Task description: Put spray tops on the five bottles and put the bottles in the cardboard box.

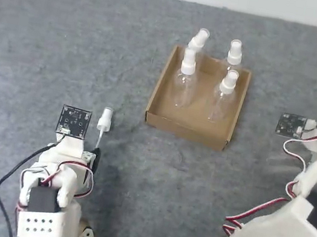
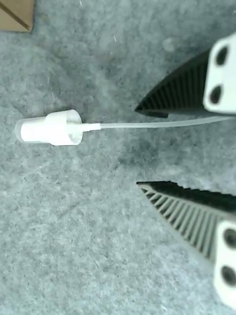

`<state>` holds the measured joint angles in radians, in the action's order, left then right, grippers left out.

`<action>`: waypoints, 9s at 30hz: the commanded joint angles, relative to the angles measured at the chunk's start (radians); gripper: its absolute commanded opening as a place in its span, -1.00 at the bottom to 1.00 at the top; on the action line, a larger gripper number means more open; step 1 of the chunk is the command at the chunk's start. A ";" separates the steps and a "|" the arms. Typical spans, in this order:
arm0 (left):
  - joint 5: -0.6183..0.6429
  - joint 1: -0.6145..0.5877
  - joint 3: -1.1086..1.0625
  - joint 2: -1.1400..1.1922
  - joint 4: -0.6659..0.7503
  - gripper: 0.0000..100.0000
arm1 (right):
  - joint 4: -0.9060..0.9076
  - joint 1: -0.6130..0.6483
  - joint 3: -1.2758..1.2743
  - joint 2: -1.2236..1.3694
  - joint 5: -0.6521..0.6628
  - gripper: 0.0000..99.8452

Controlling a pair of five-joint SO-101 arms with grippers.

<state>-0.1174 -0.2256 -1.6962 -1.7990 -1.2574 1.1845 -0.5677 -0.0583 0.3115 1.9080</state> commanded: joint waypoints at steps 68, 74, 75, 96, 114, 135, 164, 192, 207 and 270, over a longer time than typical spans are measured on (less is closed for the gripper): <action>-0.026 -0.026 0.013 -0.021 0.005 -0.61 | 0.056 0.131 0.150 0.162 -2.206 -0.89; -0.308 -0.095 0.101 -0.021 0.078 -0.61 | 0.061 0.077 0.150 0.163 -1.633 -0.89; -0.311 -0.095 0.130 -0.017 0.074 -0.61 | 0.067 0.067 0.146 0.163 -1.528 -0.89; -0.178 0.071 1.096 1.226 -0.083 -0.62 | 0.125 -0.153 0.144 0.171 -0.858 -0.99; 0.006 0.132 1.328 1.947 0.198 -0.63 | 0.127 -0.163 0.143 0.162 -1.010 -0.99; -0.012 0.138 1.331 1.711 0.006 -0.98 | 0.134 -0.147 0.104 0.117 -1.106 -0.99; 0.011 0.282 0.881 1.131 0.046 -0.98 | 0.174 -0.027 0.155 -0.045 -1.135 -0.58; 0.011 0.282 0.880 1.131 0.049 -0.98 | 0.257 0.025 0.373 0.124 -1.206 -0.98; 0.038 0.284 1.119 1.123 -0.091 -0.98 | 0.248 0.262 0.068 -0.638 -1.324 -0.99; 0.364 0.414 1.673 1.122 0.017 -0.98 | -0.473 1.521 -0.937 -1.389 -1.640 -0.99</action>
<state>0.2325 0.1841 -0.0115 -0.6544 -1.2666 0.7365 0.9513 -1.0096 -1.0587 0.2800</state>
